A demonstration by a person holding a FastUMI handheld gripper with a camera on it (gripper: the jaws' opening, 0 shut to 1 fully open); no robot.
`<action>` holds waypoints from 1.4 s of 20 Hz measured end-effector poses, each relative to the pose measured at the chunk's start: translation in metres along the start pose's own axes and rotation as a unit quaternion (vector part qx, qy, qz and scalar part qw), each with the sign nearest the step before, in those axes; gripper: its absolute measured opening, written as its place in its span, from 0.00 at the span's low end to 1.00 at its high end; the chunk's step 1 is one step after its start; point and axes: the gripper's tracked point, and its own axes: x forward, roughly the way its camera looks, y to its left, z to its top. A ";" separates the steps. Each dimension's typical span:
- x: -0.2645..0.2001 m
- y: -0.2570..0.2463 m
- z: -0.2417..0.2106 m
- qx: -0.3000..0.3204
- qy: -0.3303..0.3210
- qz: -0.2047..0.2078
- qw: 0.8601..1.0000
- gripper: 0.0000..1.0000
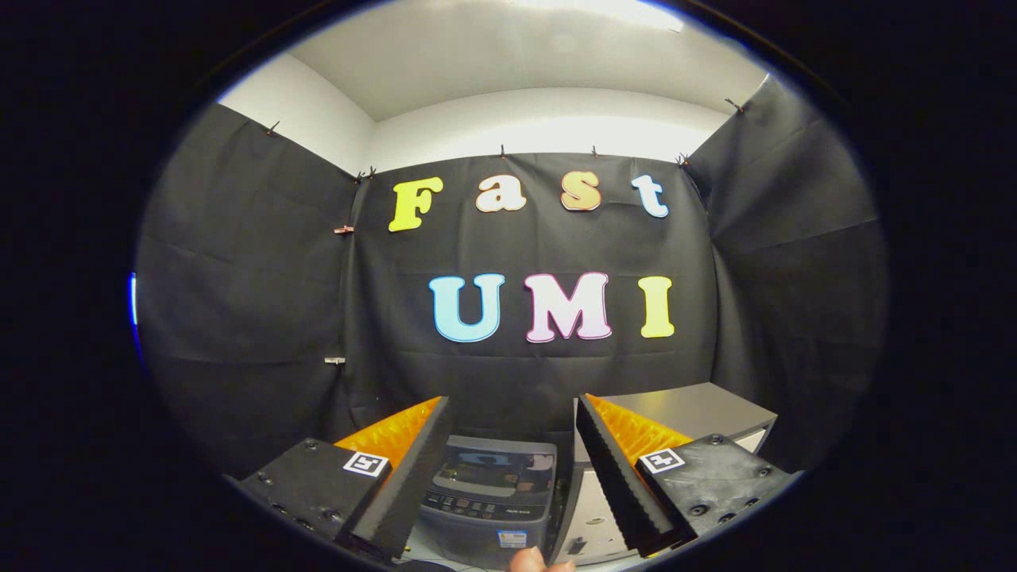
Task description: Put the clothes into the washing machine and then close the washing machine lid.
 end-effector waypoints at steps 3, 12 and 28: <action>-0.010 -0.009 -0.003 0.001 -0.002 0.000 1.000 0.99; -0.017 -0.050 -0.002 0.029 -0.016 -0.034 0.999 0.99; -0.023 -0.081 -0.009 0.018 -0.005 -0.067 0.998 0.99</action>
